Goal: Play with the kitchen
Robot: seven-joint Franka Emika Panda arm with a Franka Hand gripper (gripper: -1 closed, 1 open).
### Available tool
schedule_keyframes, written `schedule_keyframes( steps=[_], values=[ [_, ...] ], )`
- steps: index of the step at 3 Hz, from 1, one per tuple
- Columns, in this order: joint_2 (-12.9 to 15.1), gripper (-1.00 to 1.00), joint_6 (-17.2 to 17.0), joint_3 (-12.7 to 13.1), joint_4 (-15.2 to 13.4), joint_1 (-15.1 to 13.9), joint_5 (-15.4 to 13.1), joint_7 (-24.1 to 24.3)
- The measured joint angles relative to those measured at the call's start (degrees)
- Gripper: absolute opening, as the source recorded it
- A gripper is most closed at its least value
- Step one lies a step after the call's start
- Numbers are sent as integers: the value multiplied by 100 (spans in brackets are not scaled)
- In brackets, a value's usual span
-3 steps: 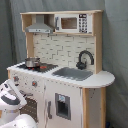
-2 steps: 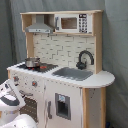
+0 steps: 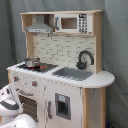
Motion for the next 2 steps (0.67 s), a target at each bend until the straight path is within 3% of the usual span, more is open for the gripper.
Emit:
schedule_keyframes(
  steps=[2],
  values=[
    [-164,100,-15,477,0,-28,211,1240]
  ],
)
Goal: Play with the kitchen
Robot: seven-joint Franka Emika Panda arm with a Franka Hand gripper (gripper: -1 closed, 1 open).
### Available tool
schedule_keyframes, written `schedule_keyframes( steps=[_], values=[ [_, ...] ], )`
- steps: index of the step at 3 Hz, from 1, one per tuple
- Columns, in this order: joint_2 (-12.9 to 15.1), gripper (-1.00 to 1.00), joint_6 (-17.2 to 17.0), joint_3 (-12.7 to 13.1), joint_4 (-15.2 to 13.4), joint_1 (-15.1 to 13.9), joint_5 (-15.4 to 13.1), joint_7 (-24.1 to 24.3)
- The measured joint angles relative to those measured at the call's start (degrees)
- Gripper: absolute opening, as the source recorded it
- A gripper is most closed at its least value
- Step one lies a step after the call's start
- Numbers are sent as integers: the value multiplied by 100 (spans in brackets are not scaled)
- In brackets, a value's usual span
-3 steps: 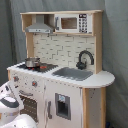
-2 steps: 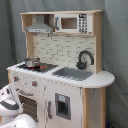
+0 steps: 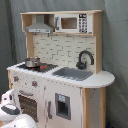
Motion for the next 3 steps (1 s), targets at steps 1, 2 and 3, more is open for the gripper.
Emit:
schedule_keyframes(
  steps=[1,2,3],
  values=[
    [-32,100,-13,24,0,-109,537,286],
    [-19,100,9,22,5,-286,1087,286],
    [-19,100,59,45,103,-652,1511,429]
  ],
)
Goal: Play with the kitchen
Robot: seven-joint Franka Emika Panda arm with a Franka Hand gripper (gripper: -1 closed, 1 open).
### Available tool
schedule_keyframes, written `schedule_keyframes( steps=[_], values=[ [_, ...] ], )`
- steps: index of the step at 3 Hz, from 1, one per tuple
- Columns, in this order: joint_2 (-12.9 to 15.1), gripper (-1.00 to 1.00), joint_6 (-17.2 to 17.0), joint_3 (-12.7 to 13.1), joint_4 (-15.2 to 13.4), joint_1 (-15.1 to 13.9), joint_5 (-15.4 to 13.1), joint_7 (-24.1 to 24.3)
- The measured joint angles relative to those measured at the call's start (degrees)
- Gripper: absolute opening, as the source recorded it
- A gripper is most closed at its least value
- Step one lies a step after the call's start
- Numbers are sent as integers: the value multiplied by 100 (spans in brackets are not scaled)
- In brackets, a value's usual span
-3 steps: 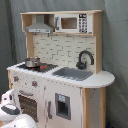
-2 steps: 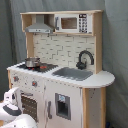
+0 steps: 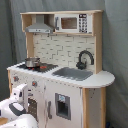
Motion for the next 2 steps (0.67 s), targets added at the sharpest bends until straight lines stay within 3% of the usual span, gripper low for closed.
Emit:
schedule_keyframes(
  steps=[1,2],
  values=[
    [-1,100,70,0,291,-421,76,313],
    [2,100,-30,-173,335,144,117,241]
  ],
)
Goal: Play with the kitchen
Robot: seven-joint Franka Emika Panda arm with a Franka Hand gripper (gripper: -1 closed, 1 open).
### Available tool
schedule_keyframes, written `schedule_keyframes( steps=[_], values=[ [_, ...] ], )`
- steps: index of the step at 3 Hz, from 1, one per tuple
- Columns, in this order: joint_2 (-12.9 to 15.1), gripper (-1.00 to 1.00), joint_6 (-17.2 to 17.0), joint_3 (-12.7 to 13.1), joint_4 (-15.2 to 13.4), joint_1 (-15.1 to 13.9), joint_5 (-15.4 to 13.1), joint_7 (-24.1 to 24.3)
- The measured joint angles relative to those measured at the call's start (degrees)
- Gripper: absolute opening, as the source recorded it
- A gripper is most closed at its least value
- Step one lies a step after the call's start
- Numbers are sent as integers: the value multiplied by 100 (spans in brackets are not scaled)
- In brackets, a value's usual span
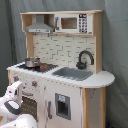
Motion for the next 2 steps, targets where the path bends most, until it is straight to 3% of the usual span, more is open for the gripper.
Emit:
schedule_keyframes(
  steps=[2],
  values=[
    [0,100,-264,-110,-300,521,-3,-951]
  ],
)
